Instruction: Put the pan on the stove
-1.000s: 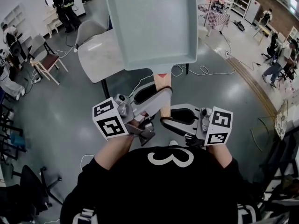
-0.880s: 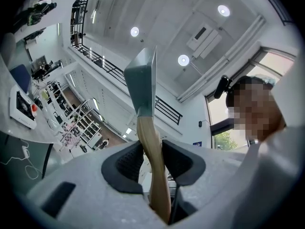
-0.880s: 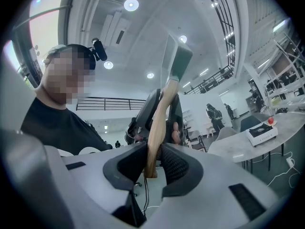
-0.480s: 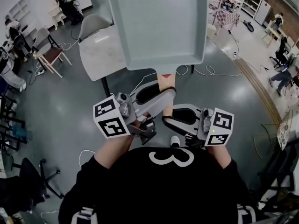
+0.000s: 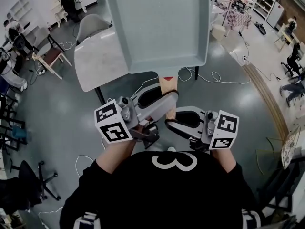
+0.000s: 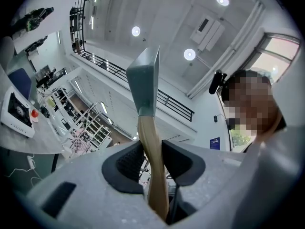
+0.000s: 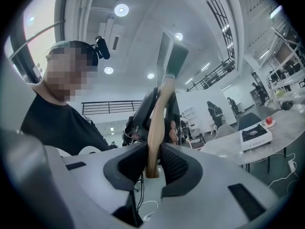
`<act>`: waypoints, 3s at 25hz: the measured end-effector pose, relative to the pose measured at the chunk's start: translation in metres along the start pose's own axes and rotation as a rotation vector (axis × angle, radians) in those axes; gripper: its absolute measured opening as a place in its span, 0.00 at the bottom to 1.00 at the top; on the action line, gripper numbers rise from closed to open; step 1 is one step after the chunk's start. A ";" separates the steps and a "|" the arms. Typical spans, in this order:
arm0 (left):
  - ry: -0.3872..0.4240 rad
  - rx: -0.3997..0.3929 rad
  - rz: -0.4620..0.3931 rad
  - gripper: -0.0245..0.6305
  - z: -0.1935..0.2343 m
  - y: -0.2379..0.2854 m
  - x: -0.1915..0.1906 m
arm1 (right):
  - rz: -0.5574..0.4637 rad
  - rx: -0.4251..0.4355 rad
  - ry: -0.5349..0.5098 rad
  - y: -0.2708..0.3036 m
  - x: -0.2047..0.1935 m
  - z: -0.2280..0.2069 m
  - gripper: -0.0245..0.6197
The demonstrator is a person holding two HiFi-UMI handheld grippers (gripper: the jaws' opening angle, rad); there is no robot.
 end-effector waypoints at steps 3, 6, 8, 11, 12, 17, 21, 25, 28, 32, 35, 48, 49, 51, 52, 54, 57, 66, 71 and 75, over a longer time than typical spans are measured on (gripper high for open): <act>0.000 0.021 -0.010 0.23 0.030 0.038 -0.013 | 0.006 0.015 0.009 -0.027 0.017 -0.041 0.17; -0.003 0.036 -0.019 0.23 0.051 0.060 -0.024 | 0.007 0.030 0.020 -0.047 0.025 -0.069 0.17; -0.006 0.048 -0.024 0.23 0.061 0.072 -0.031 | 0.013 0.037 0.028 -0.058 0.029 -0.083 0.17; -0.003 0.070 -0.032 0.23 0.074 0.089 -0.041 | 0.022 0.044 0.037 -0.072 0.035 -0.102 0.17; -0.002 0.077 -0.035 0.23 0.077 0.095 -0.044 | 0.023 0.047 0.042 -0.077 0.037 -0.107 0.17; -0.017 0.095 -0.042 0.23 0.090 0.109 -0.049 | 0.018 0.059 0.057 -0.089 0.043 -0.124 0.17; -0.036 0.110 -0.048 0.23 0.107 0.116 -0.049 | 0.012 0.060 0.075 -0.090 0.045 -0.142 0.17; -0.039 0.120 -0.041 0.23 0.126 0.121 -0.046 | 0.014 0.060 0.088 -0.087 0.047 -0.161 0.17; -0.035 0.124 -0.040 0.23 0.145 0.120 -0.043 | 0.018 0.059 0.092 -0.081 0.045 -0.180 0.17; -0.049 0.137 -0.047 0.23 0.173 0.129 -0.036 | 0.027 0.057 0.110 -0.077 0.052 -0.209 0.17; -0.067 0.147 -0.052 0.23 0.197 0.135 -0.028 | 0.040 0.055 0.119 -0.069 0.060 -0.233 0.17; -0.075 0.221 -0.068 0.23 0.288 0.135 0.004 | 0.056 0.089 0.184 -0.029 0.065 -0.327 0.17; -0.075 0.224 -0.072 0.23 0.292 0.133 0.003 | 0.053 0.096 0.194 -0.028 0.063 -0.331 0.17; -0.078 0.235 -0.082 0.23 0.300 0.129 0.001 | 0.054 0.108 0.209 -0.027 0.058 -0.340 0.17; -0.082 0.242 -0.088 0.23 0.308 0.128 0.005 | 0.058 0.112 0.215 -0.022 0.059 -0.347 0.17; -0.093 0.257 -0.101 0.24 0.327 0.125 0.021 | 0.066 0.118 0.228 -0.005 0.066 -0.365 0.17; -0.104 0.282 -0.112 0.24 0.351 0.119 0.038 | 0.078 0.123 0.246 0.017 0.068 -0.389 0.17; -0.103 0.313 -0.096 0.24 0.399 0.105 0.052 | 0.081 0.158 0.319 0.043 0.056 -0.437 0.17; -0.118 0.338 -0.106 0.24 0.412 0.104 0.053 | 0.083 0.159 0.333 0.048 0.054 -0.450 0.17; -0.137 0.355 -0.096 0.24 0.432 0.118 0.059 | 0.081 0.151 0.359 0.047 0.065 -0.470 0.17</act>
Point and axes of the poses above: the fingertips, and each gripper's own axes: y forward along the fingers, z to its left, x out of its top, the point moved 10 cm from there along -y, backward along the fingers, and after that the axes turned 7 degrees about -z, right-handed, at the moved point
